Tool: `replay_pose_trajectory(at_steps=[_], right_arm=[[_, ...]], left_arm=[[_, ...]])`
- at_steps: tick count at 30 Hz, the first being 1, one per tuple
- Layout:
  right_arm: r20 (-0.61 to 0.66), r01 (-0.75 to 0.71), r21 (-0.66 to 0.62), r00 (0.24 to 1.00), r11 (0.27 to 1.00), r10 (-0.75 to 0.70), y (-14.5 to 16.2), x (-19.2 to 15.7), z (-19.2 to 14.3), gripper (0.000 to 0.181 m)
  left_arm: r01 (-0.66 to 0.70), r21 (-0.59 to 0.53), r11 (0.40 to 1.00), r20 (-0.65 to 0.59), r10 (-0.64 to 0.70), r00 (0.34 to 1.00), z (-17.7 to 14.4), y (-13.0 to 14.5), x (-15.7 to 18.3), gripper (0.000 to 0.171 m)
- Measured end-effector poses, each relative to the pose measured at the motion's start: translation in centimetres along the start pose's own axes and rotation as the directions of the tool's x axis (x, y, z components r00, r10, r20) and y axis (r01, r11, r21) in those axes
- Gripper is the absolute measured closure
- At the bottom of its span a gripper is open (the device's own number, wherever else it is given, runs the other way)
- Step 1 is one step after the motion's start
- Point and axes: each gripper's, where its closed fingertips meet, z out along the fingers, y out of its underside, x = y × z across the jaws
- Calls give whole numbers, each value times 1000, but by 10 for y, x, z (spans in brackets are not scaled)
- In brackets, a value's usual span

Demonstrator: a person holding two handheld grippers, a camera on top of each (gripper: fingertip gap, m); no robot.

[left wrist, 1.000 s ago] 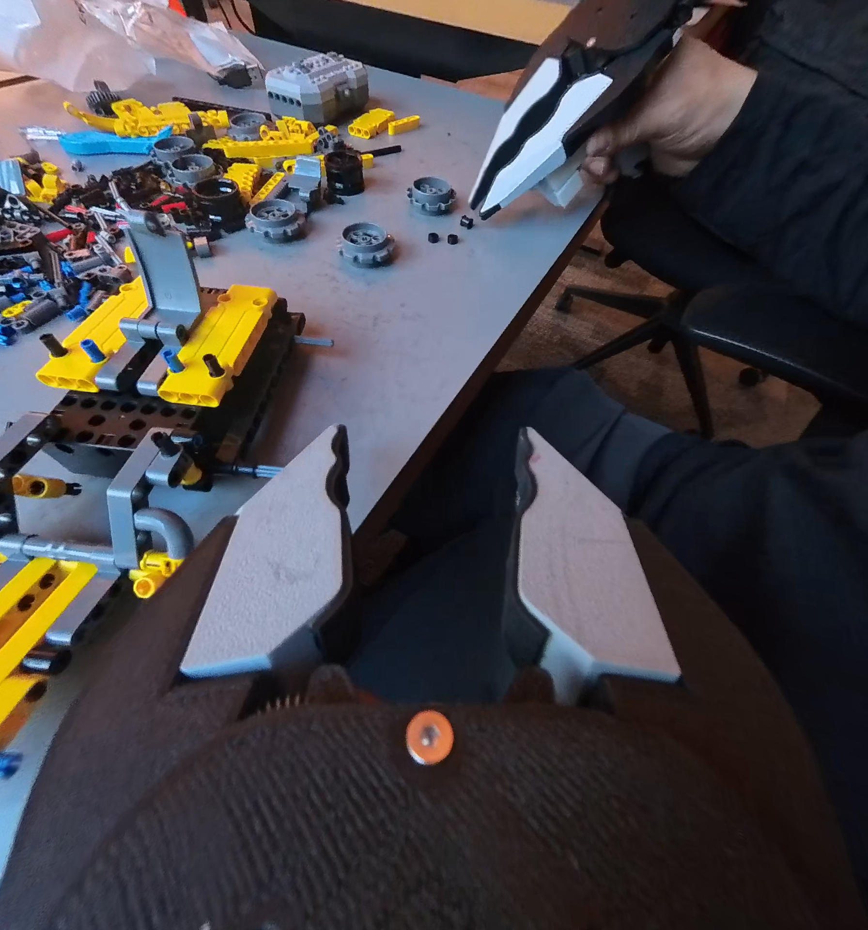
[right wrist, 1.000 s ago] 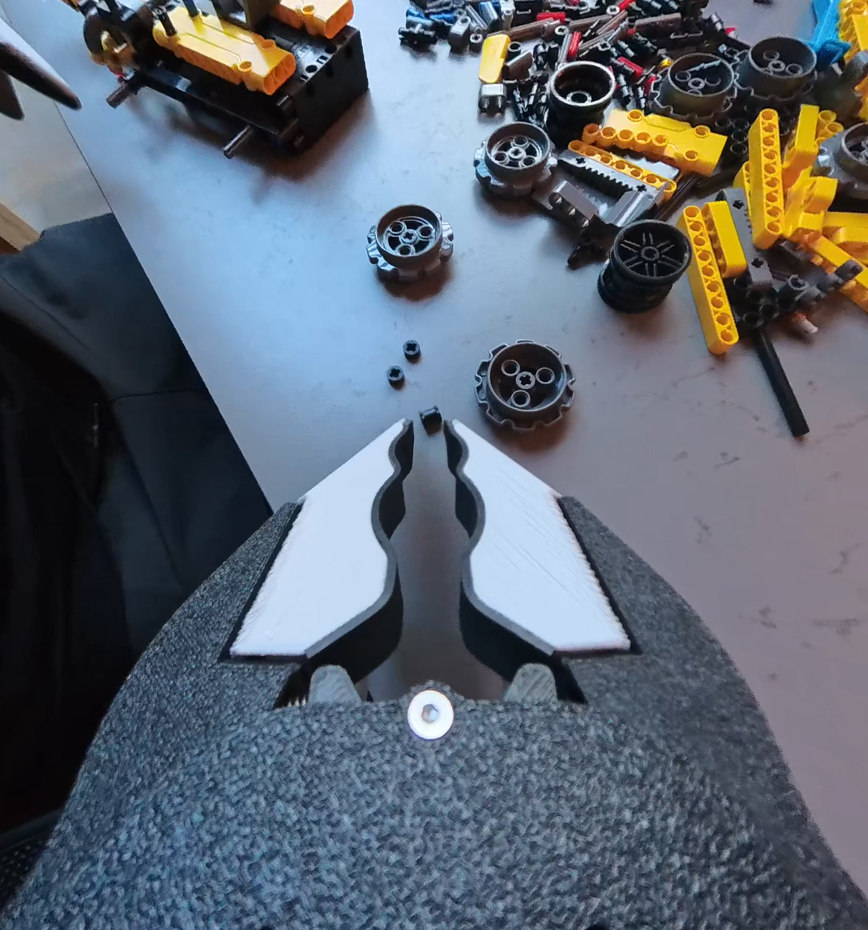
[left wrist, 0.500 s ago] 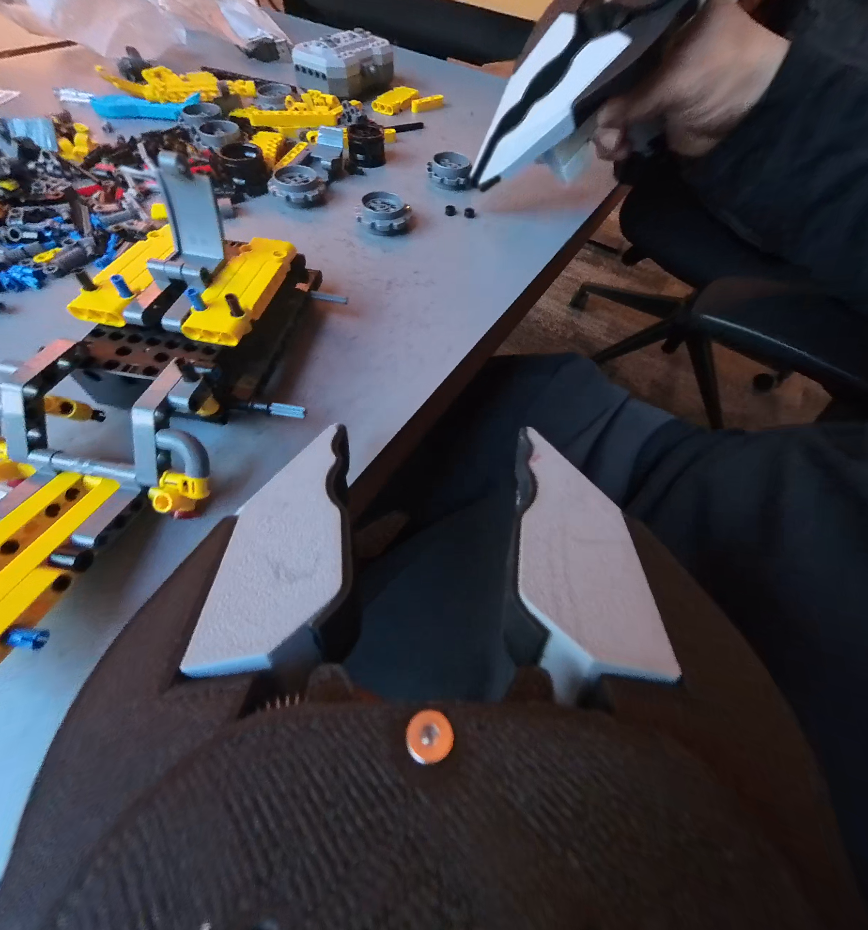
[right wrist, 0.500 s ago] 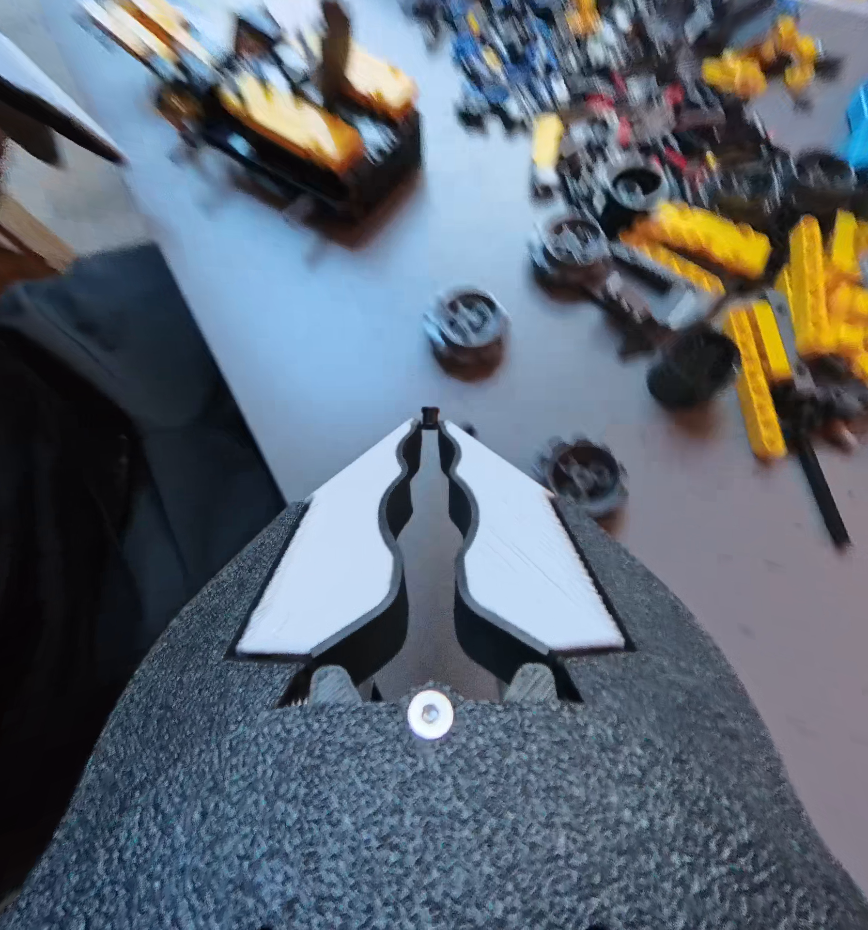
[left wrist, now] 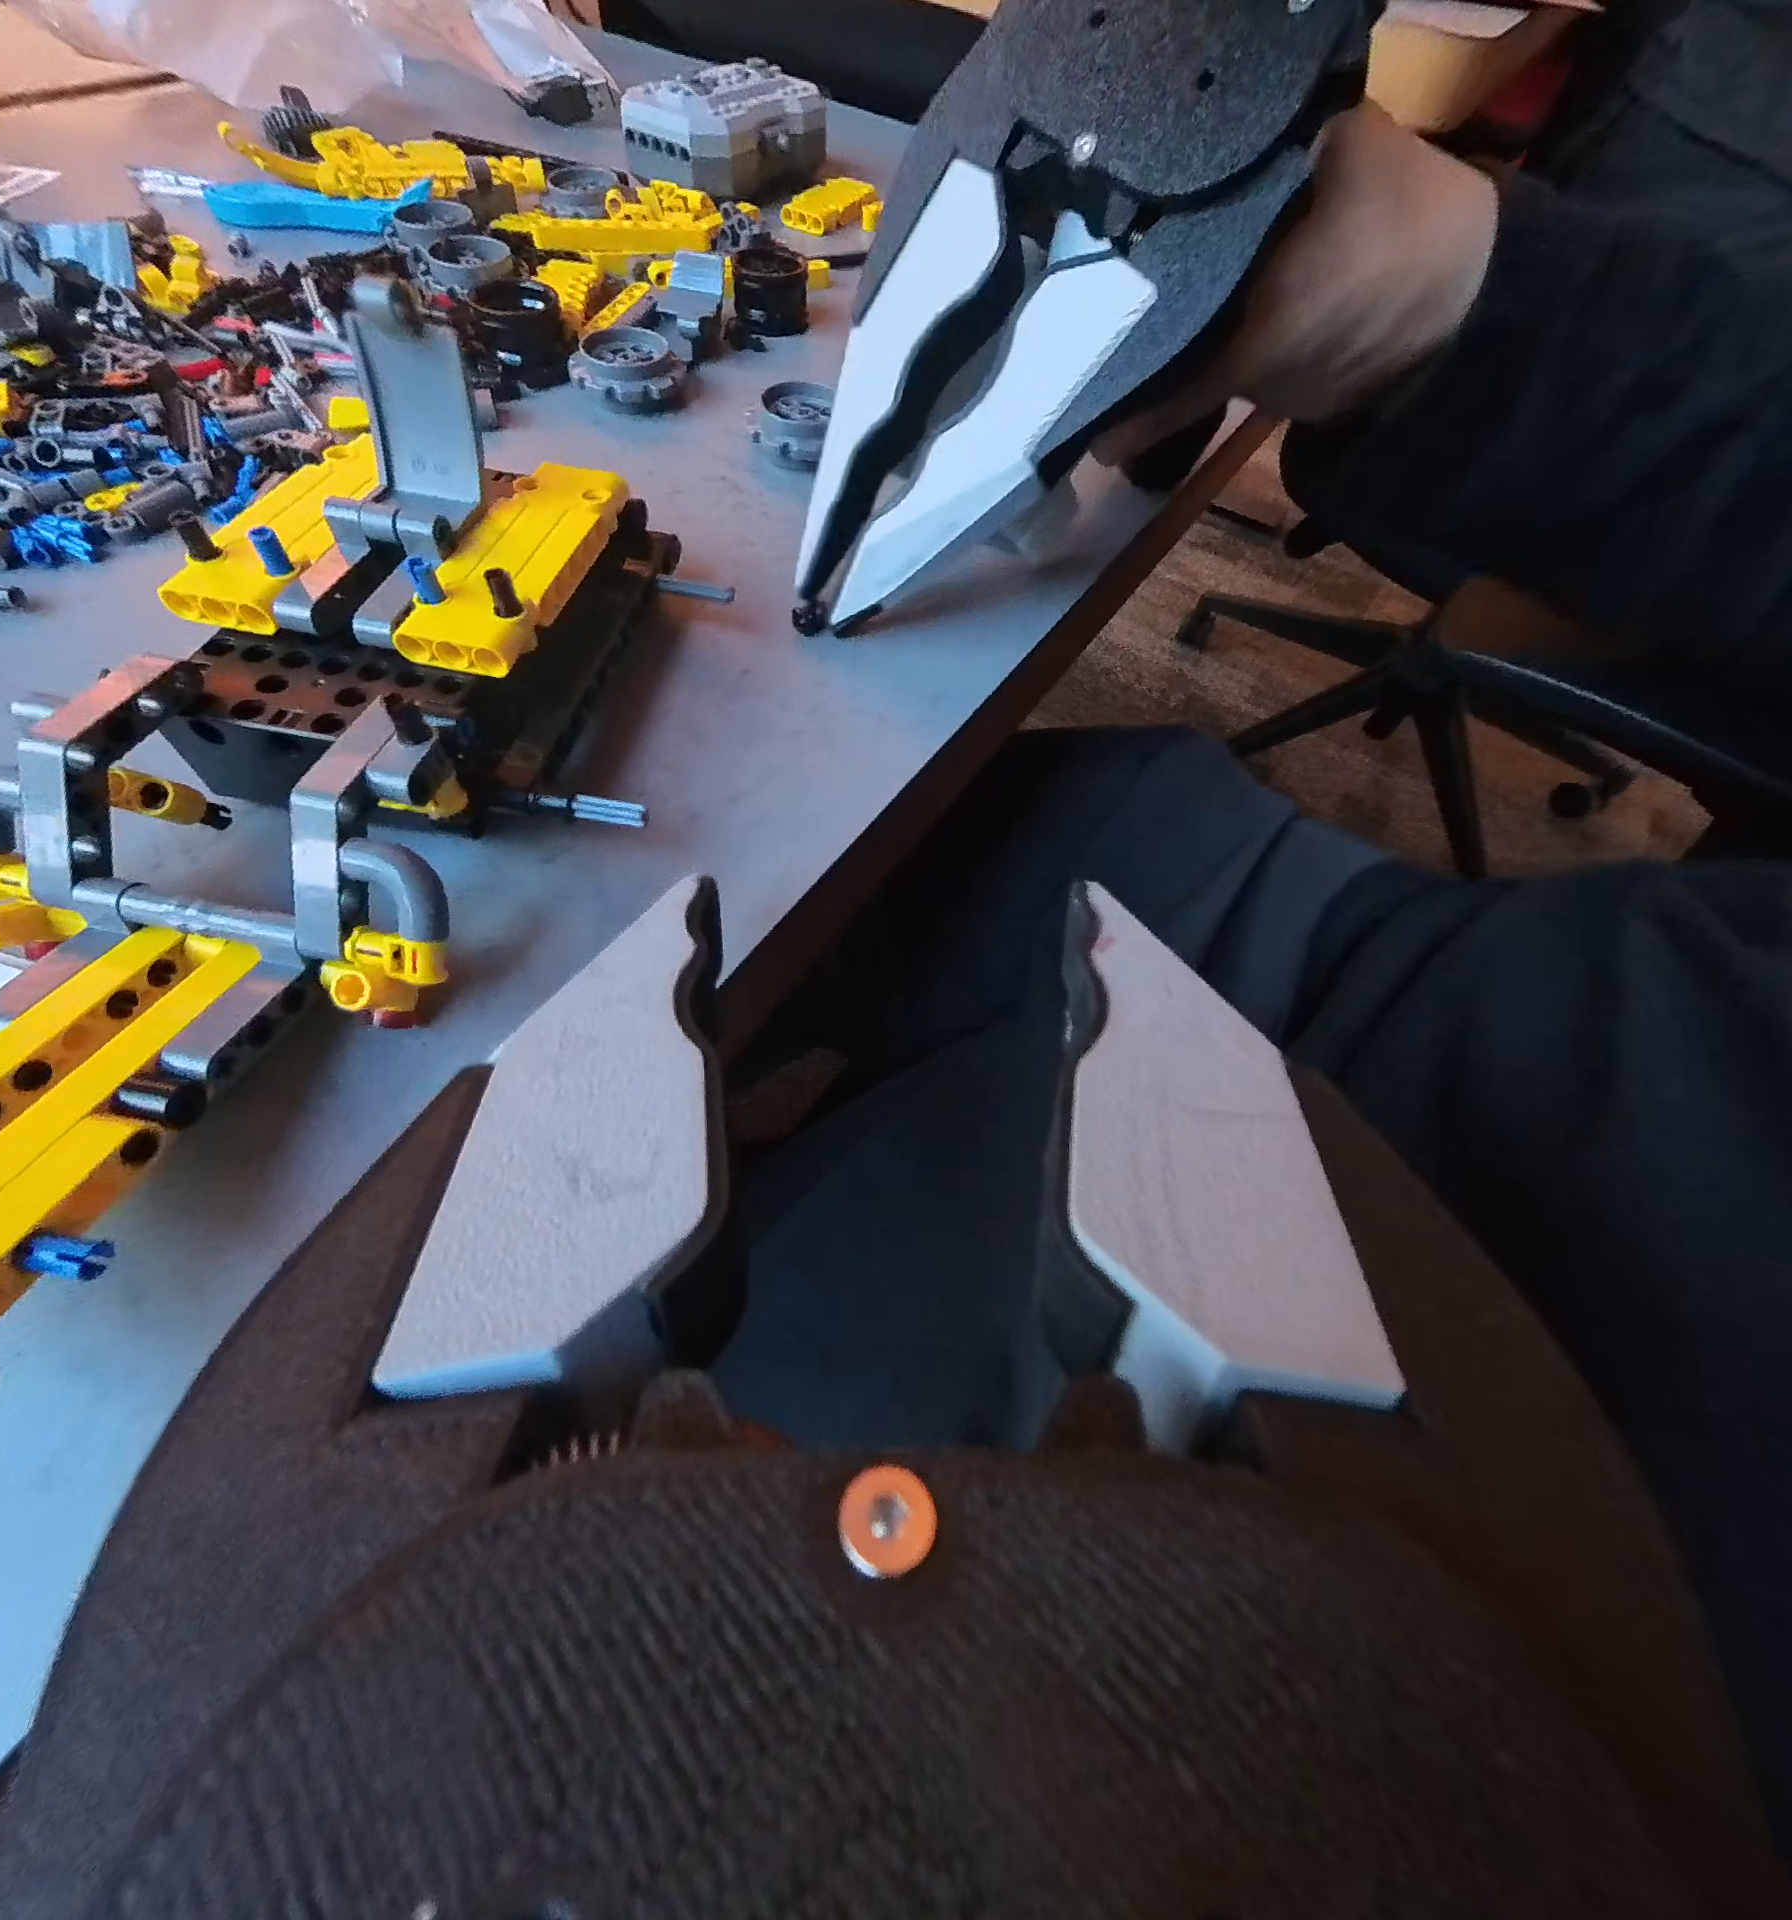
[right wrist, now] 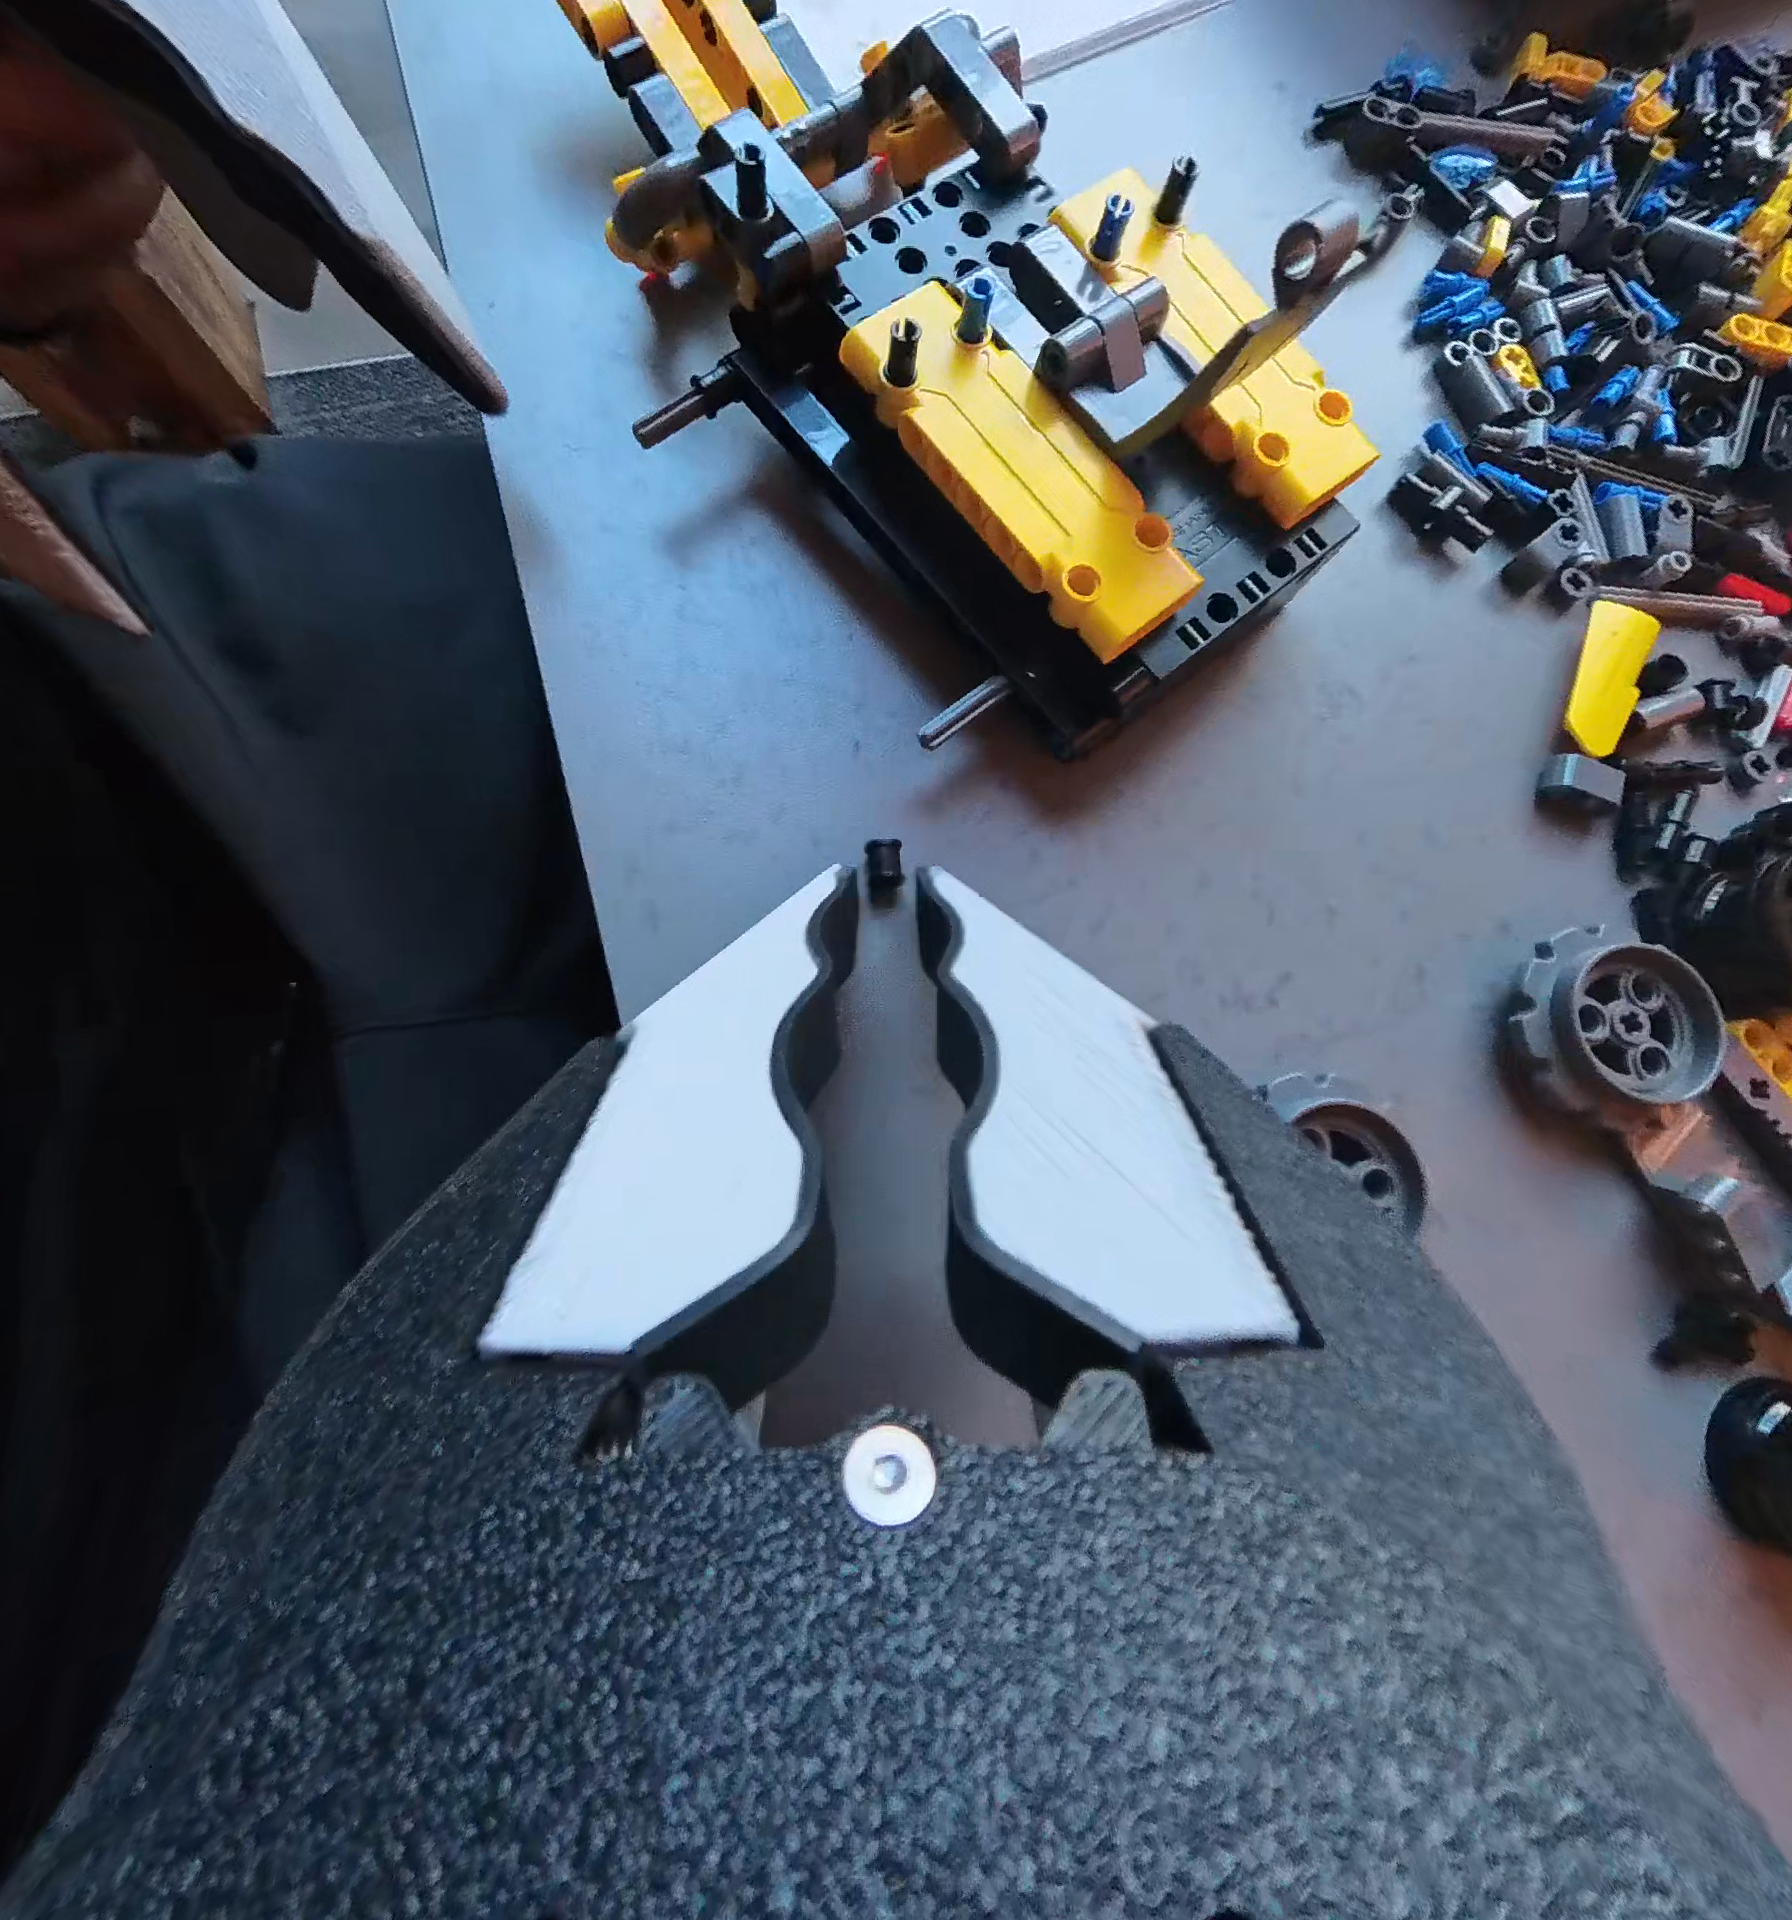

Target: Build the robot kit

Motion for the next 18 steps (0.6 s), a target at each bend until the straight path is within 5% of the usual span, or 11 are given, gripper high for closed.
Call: replay_pose_trajectory(at_steps=[18], right_arm=[[6, -82, 47, 997, 995, 82, 0, -2, -8, 166]], left_arm=[[5, 53, 999, -69, -1, 998, 7, 3, 7, 113]])
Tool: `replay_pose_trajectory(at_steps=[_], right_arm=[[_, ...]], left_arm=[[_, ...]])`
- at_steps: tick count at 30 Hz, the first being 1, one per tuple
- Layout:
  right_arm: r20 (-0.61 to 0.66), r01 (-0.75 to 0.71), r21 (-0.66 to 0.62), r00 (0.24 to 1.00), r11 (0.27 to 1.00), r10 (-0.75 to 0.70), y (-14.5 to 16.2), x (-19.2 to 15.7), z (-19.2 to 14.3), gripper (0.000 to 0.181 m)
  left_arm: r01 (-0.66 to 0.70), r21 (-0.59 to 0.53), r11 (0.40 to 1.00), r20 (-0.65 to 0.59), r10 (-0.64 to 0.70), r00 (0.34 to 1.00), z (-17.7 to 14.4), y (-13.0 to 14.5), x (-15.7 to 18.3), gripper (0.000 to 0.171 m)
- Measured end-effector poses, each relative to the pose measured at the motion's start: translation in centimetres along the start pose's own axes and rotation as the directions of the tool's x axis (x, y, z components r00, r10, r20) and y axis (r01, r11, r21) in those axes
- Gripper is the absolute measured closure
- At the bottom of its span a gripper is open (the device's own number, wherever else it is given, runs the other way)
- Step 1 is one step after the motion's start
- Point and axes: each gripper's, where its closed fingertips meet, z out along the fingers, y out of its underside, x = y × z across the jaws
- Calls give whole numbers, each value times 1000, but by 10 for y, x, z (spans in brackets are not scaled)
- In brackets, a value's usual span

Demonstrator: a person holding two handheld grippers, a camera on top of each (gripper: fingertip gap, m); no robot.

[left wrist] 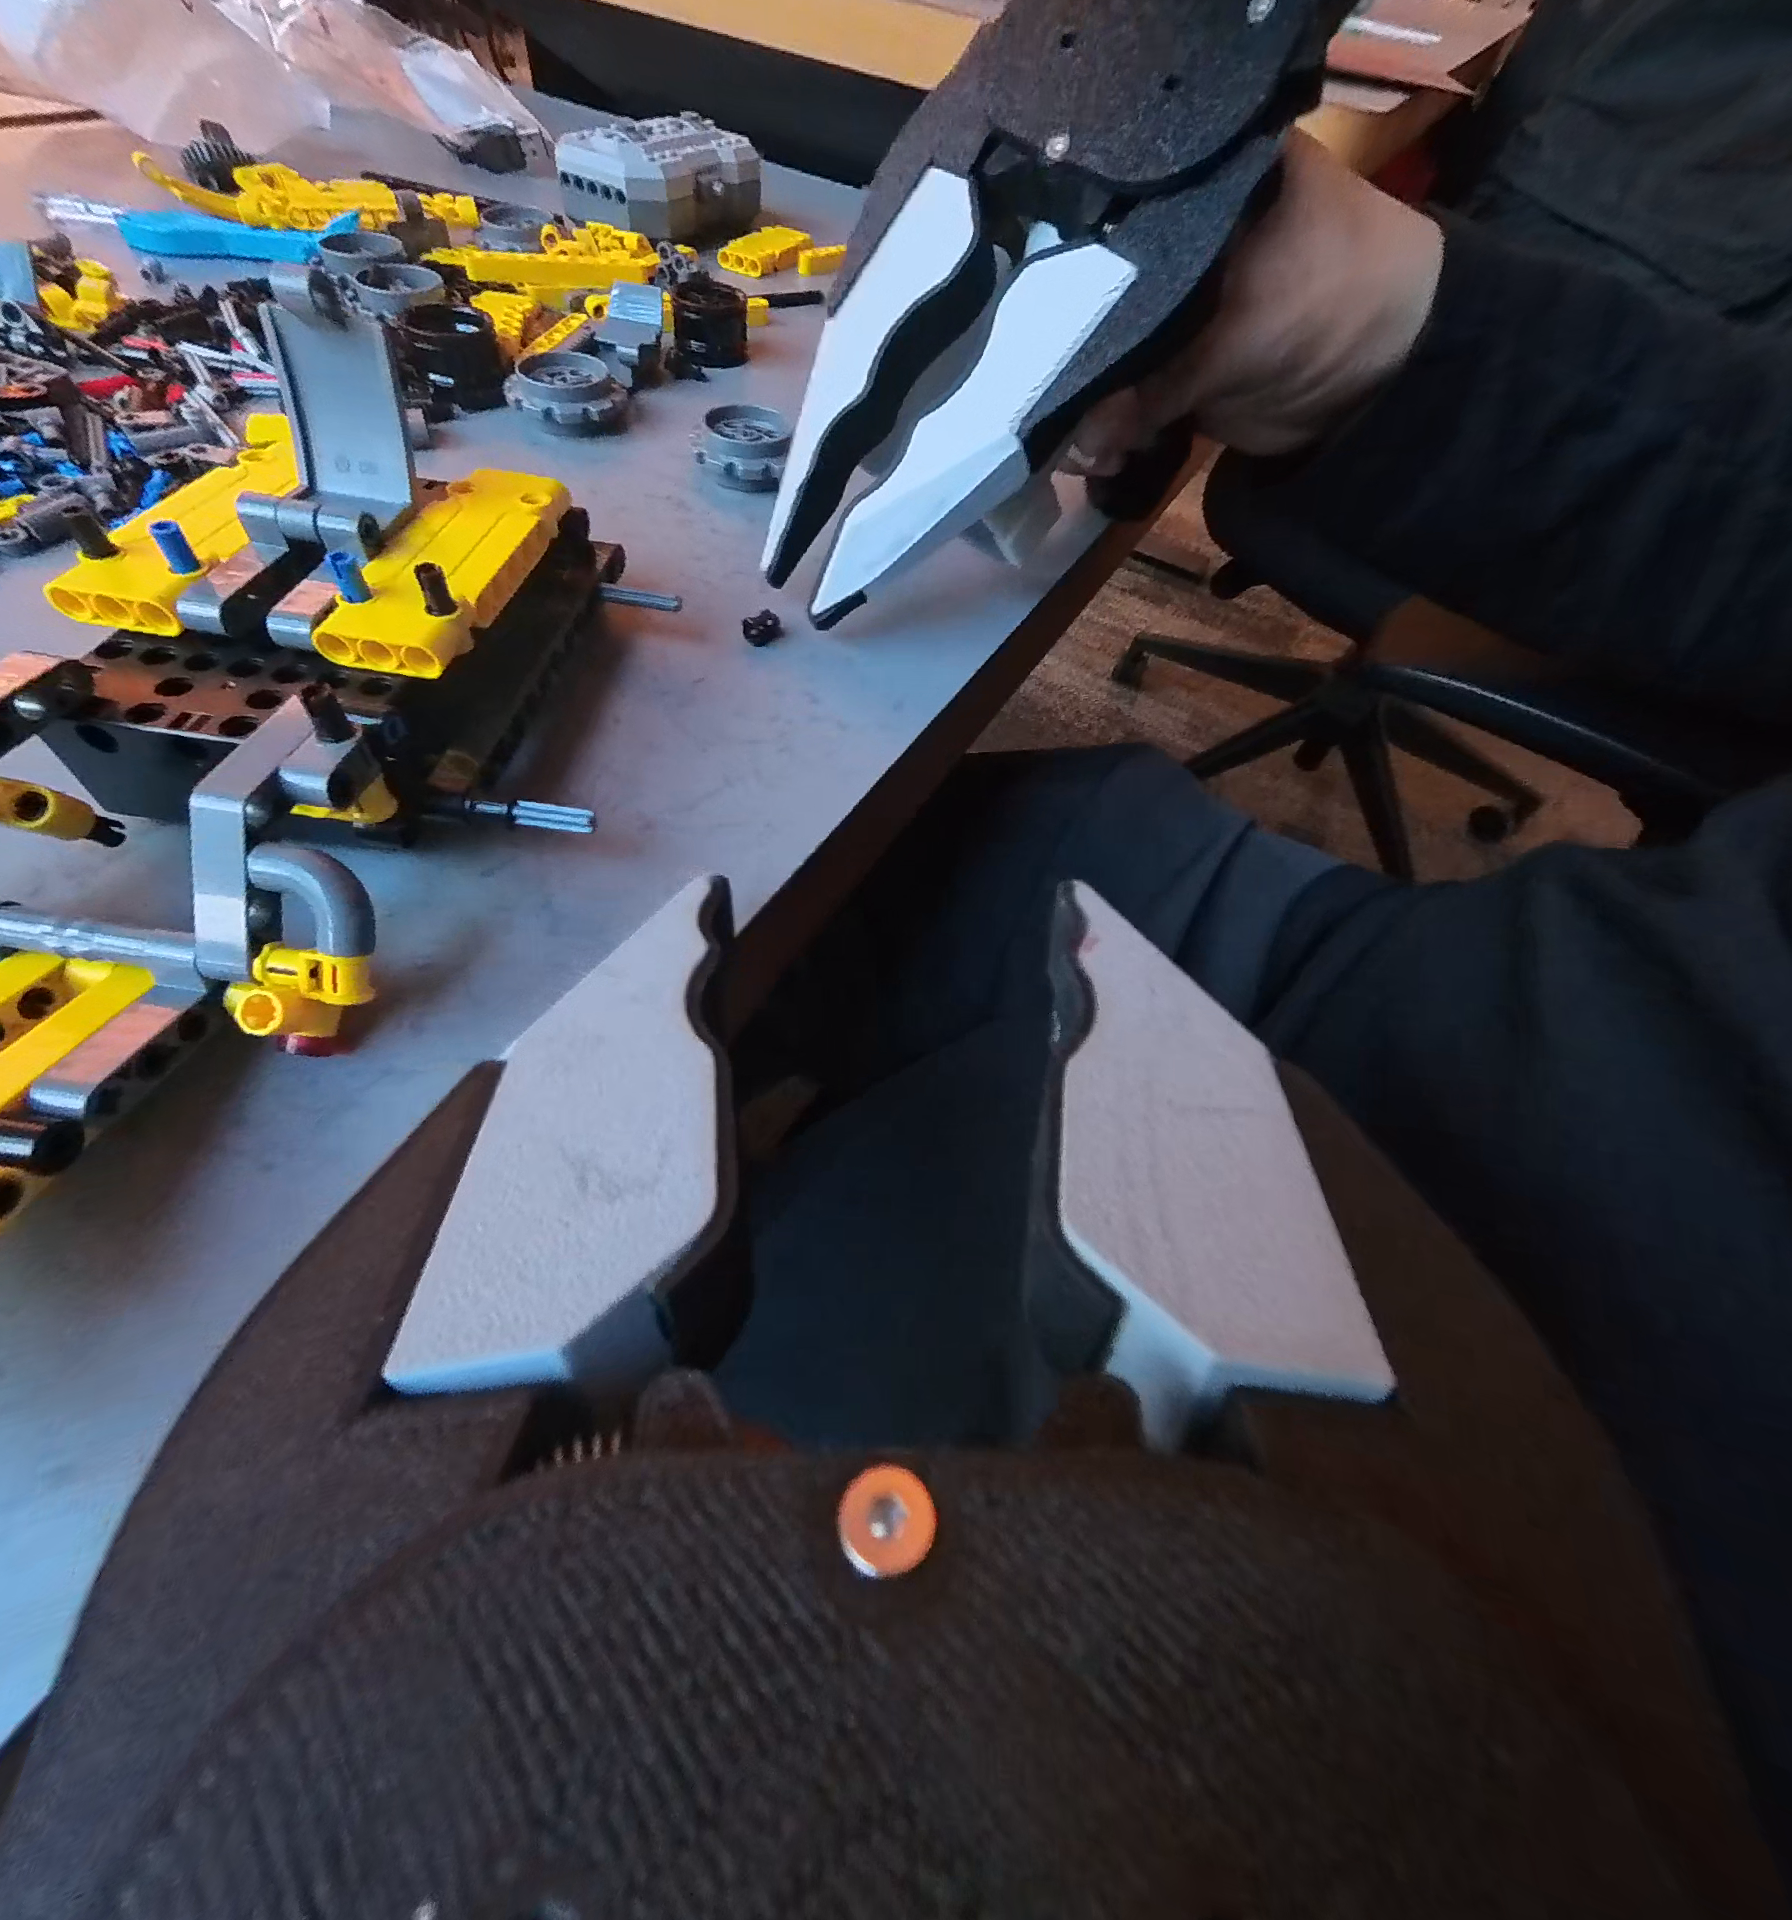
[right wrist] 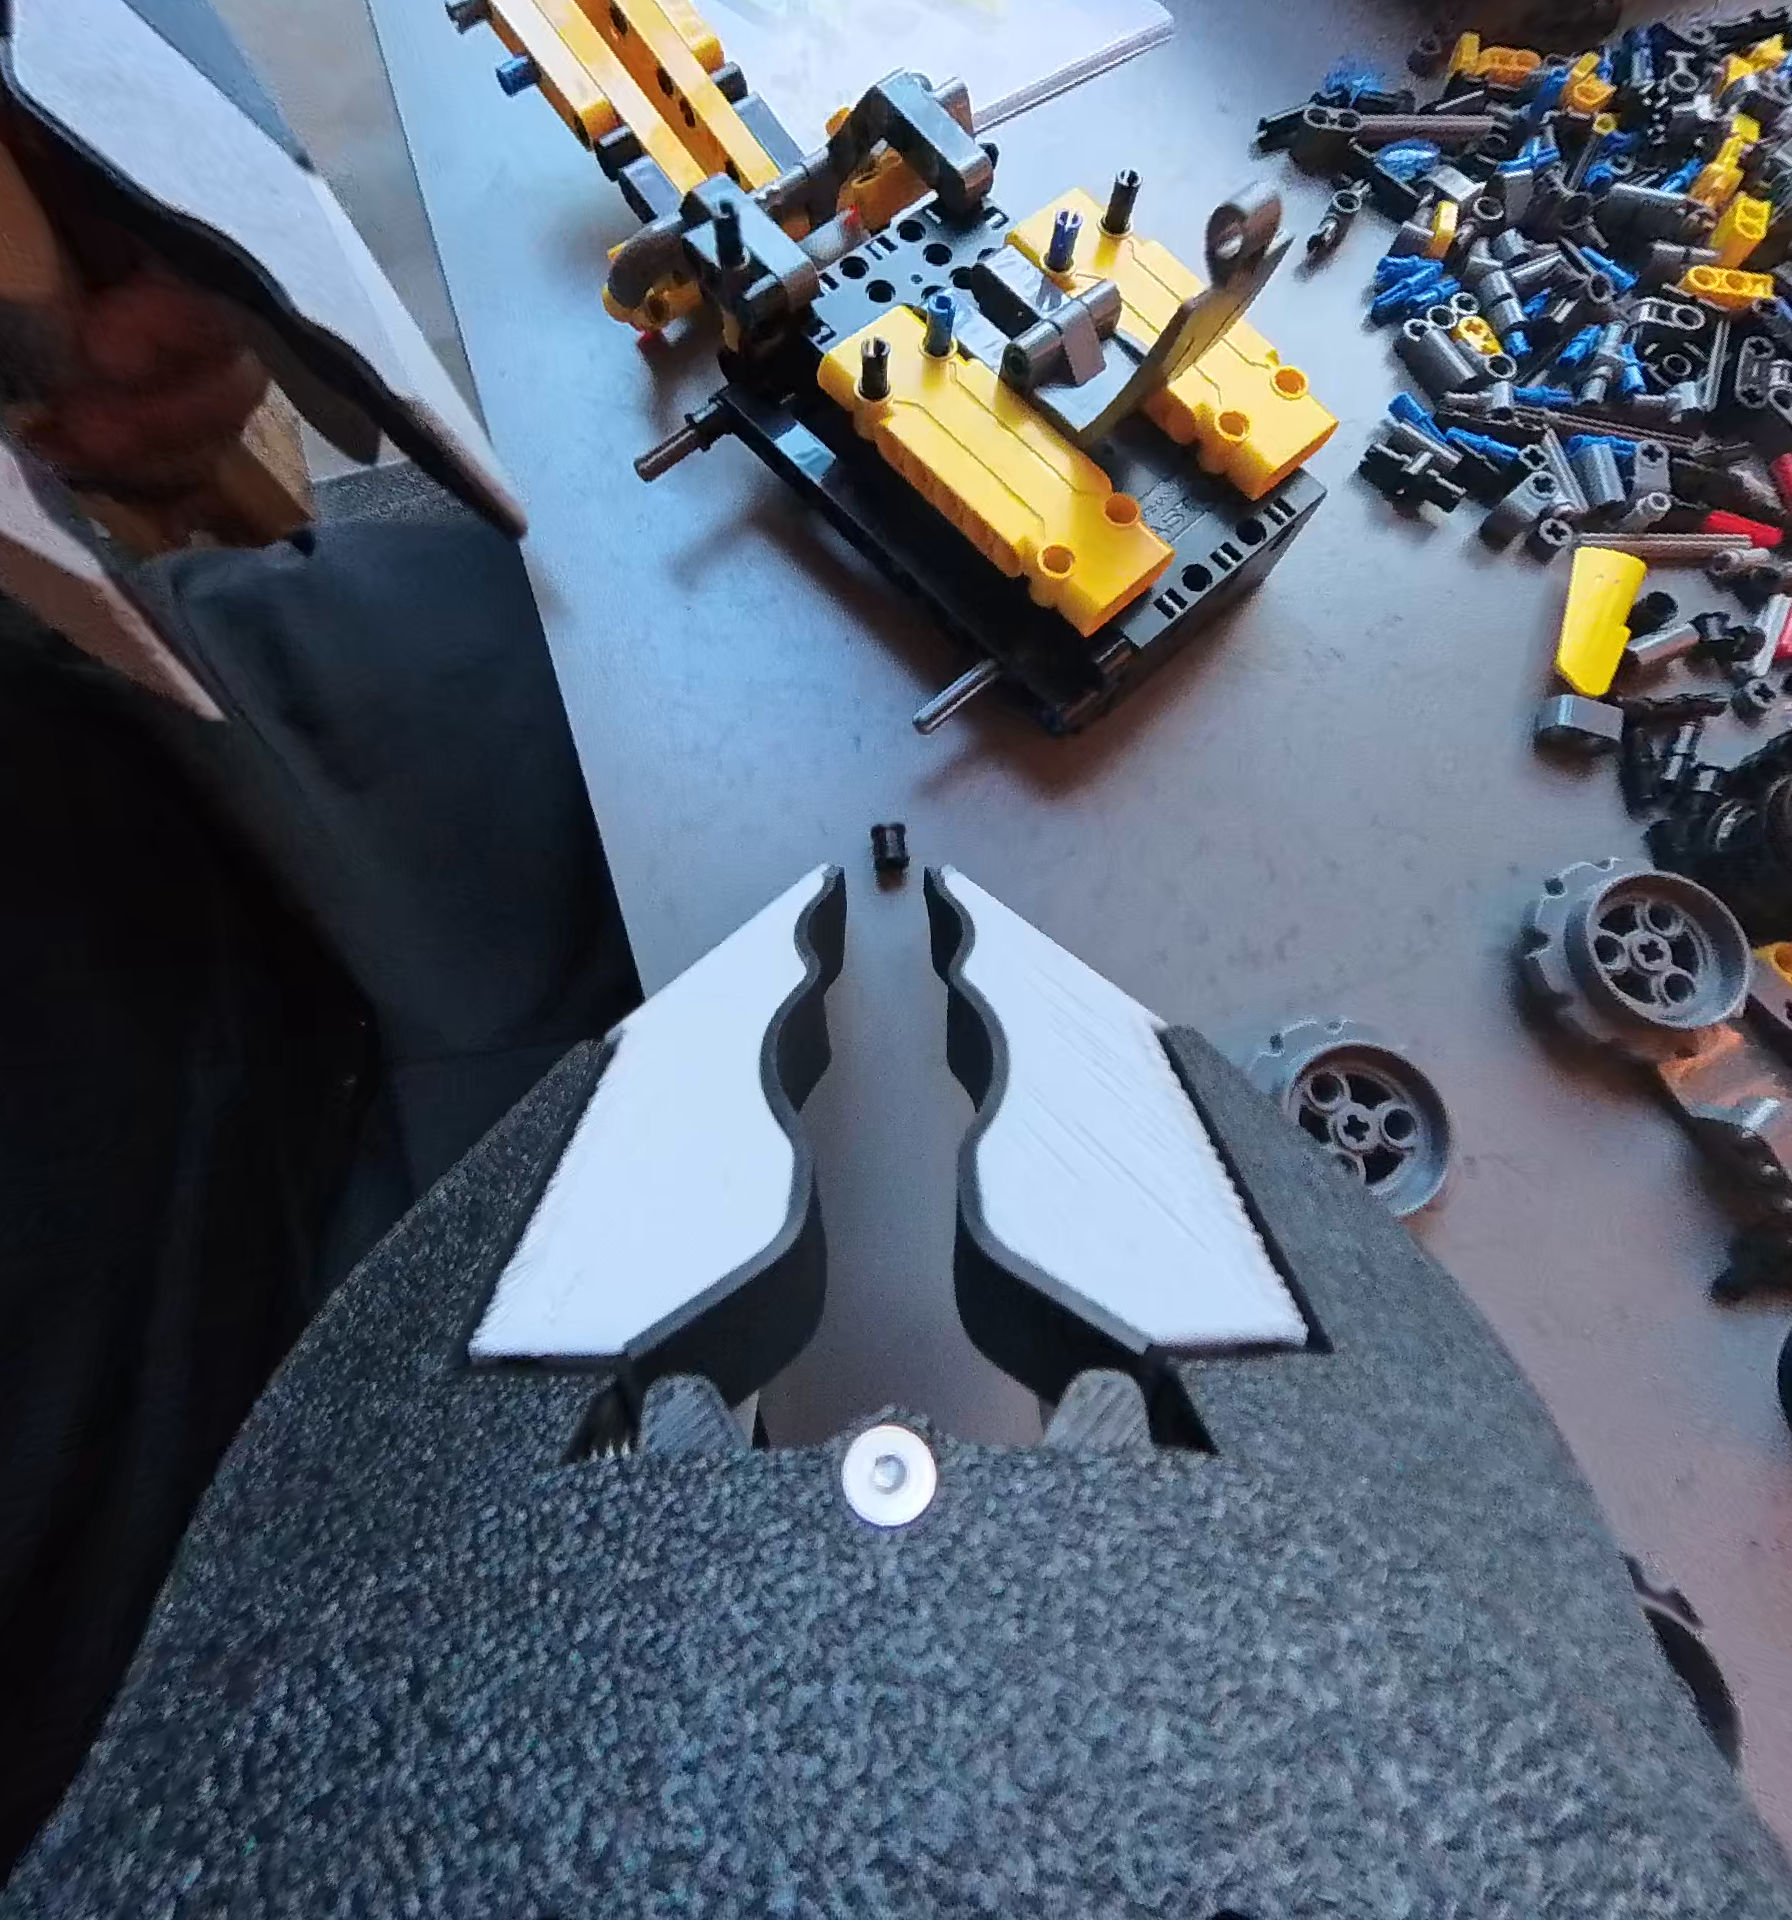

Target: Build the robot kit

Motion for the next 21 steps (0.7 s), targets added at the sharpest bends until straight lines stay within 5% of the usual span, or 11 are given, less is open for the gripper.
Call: replay_pose_trajectory(at_steps=[21], right_arm=[[15, -47, -48, 999, 998, 48, -4, -4, 15, 175]], left_arm=[[5, 5, 1000, -43, -5, 999, -5, 1, 5, 113]])
